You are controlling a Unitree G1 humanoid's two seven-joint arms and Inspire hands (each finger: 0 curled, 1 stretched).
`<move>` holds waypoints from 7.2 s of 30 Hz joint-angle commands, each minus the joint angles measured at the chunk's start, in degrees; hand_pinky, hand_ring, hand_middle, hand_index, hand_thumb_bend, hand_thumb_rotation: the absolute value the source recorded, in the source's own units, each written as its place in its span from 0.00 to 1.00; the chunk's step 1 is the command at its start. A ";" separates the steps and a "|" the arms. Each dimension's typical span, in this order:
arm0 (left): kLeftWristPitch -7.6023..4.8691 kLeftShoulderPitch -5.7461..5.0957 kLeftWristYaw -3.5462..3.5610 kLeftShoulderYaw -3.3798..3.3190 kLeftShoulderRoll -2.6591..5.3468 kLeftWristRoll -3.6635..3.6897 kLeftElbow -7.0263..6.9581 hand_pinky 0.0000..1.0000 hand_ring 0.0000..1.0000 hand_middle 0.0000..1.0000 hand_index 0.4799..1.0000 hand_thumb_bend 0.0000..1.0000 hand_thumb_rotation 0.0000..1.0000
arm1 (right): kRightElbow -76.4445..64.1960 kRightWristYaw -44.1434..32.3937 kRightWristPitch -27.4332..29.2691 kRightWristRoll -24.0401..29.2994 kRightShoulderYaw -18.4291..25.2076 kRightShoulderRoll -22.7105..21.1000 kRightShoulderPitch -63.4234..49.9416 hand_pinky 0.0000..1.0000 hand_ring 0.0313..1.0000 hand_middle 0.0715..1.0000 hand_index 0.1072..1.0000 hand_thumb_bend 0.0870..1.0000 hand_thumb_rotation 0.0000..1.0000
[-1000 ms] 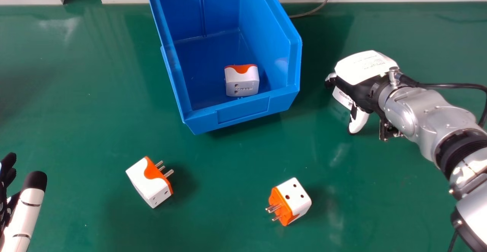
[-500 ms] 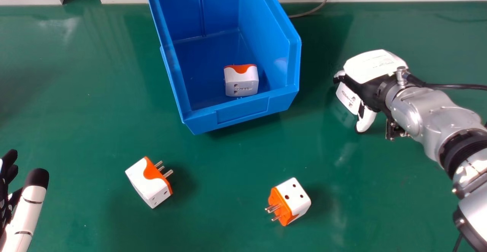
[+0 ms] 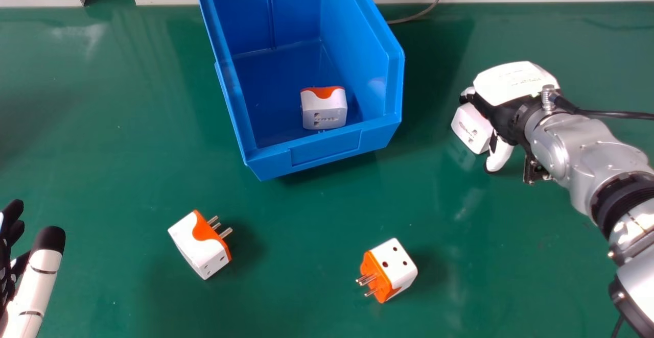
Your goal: Pick all objects and put in blue box
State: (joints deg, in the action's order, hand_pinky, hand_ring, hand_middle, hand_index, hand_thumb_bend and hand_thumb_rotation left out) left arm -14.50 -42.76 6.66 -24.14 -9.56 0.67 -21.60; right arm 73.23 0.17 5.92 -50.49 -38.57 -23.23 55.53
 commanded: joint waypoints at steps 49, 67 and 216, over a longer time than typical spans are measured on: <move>-3.81 -5.56 2.35 -6.40 0.79 1.20 -3.43 0.89 0.97 0.98 0.93 0.60 0.92 | 1.17 6.18 2.26 -1.86 -2.90 -0.06 1.40 0.38 0.37 0.47 0.50 0.44 0.00; -3.25 -3.48 1.92 -5.27 1.09 -0.60 -2.97 0.90 0.97 0.98 0.94 0.62 0.93 | 0.35 6.85 1.39 5.83 4.80 -0.13 -0.57 0.39 0.52 0.52 0.45 0.45 0.03; -1.55 4.45 2.12 -4.68 -2.50 -1.00 0.92 0.90 0.98 0.98 0.95 0.61 0.91 | -2.66 11.29 -15.75 24.16 21.23 5.93 -10.43 0.31 0.39 0.45 0.52 0.45 0.01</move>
State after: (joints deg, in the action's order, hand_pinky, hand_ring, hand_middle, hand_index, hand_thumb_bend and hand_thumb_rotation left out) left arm -15.42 -38.03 9.25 -28.19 -11.71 -0.15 -19.59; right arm 69.99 12.01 -9.68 -26.60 -17.57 -17.38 46.29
